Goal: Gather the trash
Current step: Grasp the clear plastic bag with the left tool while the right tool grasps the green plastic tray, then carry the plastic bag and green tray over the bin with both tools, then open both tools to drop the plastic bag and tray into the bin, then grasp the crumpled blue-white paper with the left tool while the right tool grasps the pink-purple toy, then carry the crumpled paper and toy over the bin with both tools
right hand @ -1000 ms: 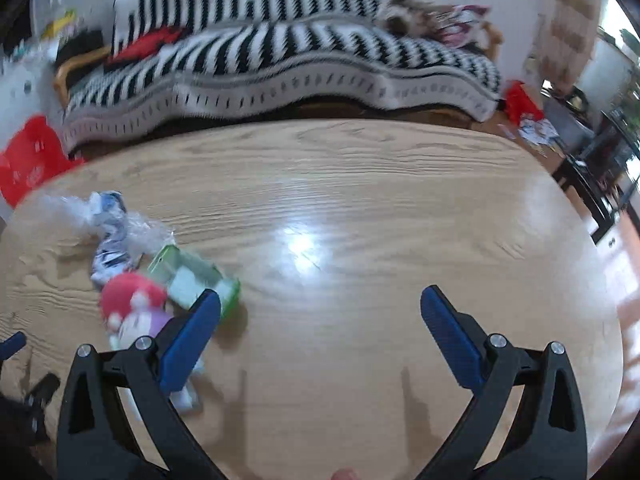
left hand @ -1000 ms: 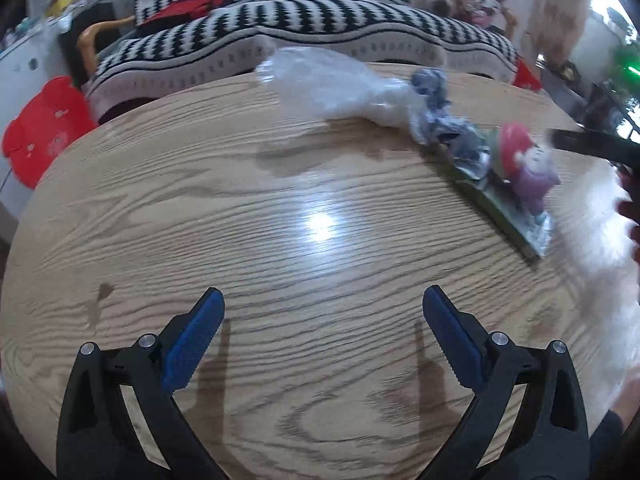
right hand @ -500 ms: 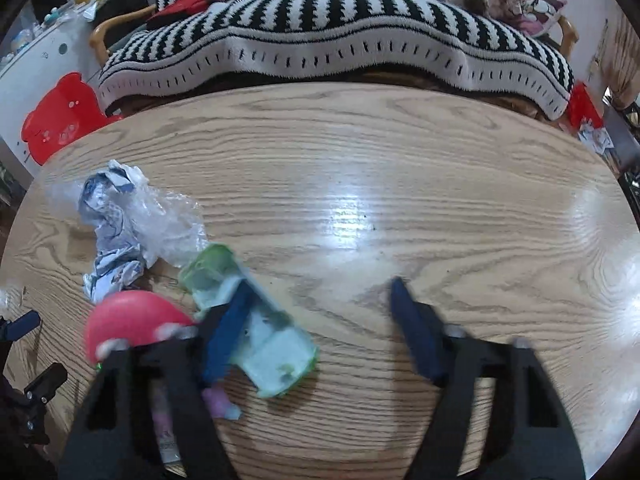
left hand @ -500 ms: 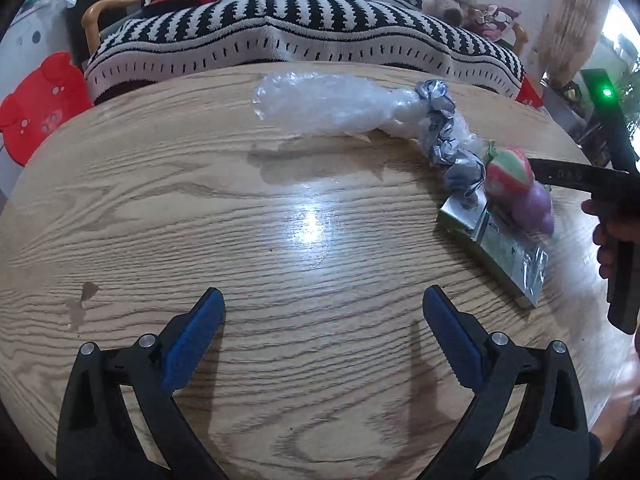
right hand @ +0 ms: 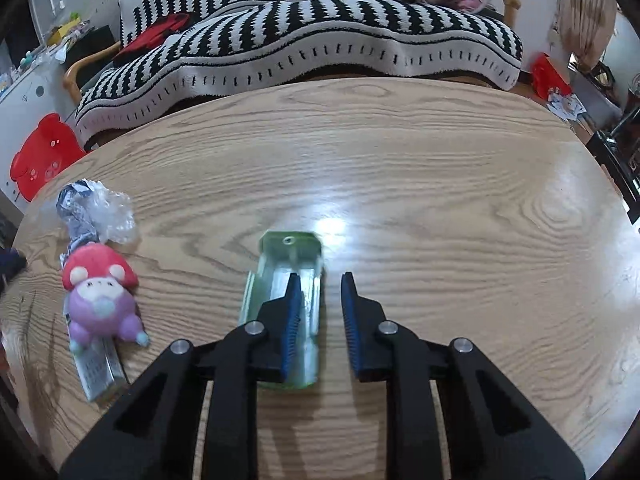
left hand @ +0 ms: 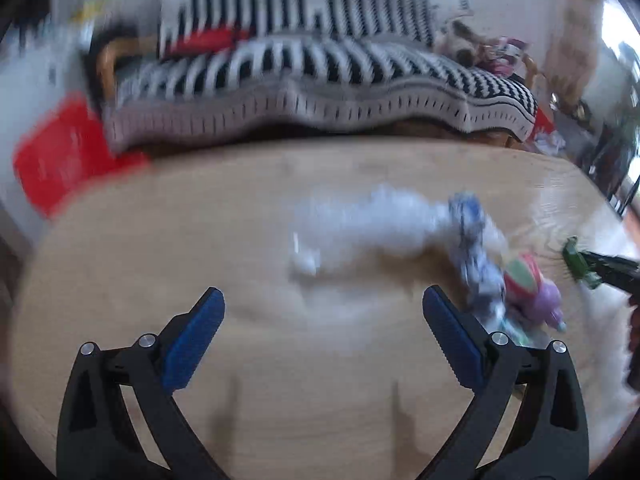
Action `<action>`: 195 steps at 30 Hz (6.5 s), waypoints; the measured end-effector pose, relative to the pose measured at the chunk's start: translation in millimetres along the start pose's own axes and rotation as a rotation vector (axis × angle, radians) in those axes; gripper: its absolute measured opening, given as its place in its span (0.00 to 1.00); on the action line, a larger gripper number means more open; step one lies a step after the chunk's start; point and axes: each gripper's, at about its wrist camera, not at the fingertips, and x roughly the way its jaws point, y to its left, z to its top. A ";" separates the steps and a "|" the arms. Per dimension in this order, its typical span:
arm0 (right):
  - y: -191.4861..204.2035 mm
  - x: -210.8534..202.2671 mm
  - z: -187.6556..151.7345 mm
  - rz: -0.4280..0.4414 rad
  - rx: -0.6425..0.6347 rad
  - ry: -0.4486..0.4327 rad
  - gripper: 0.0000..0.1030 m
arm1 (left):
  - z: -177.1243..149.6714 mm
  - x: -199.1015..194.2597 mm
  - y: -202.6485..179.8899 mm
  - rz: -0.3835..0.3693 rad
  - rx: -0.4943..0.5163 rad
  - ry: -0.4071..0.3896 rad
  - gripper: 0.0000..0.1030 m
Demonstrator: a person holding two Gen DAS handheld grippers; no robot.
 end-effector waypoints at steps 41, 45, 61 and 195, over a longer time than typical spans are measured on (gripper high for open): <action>-0.7 -133.7 -115.7 0.160 0.084 -0.073 0.04 | -25.4 -130.4 18.7 0.000 0.071 0.085 0.12; -8.8 -145.3 -122.9 0.160 0.096 -0.088 0.04 | -30.8 -139.8 -15.4 -0.033 0.143 0.071 0.12; -159.1 -257.4 -243.6 -0.006 0.257 -0.177 0.04 | -144.8 -175.9 -285.2 -0.493 0.367 0.161 0.12; -108.5 -214.5 -236.4 -0.011 0.354 -0.210 0.40 | -112.9 -141.7 -210.2 -0.462 0.130 0.081 0.23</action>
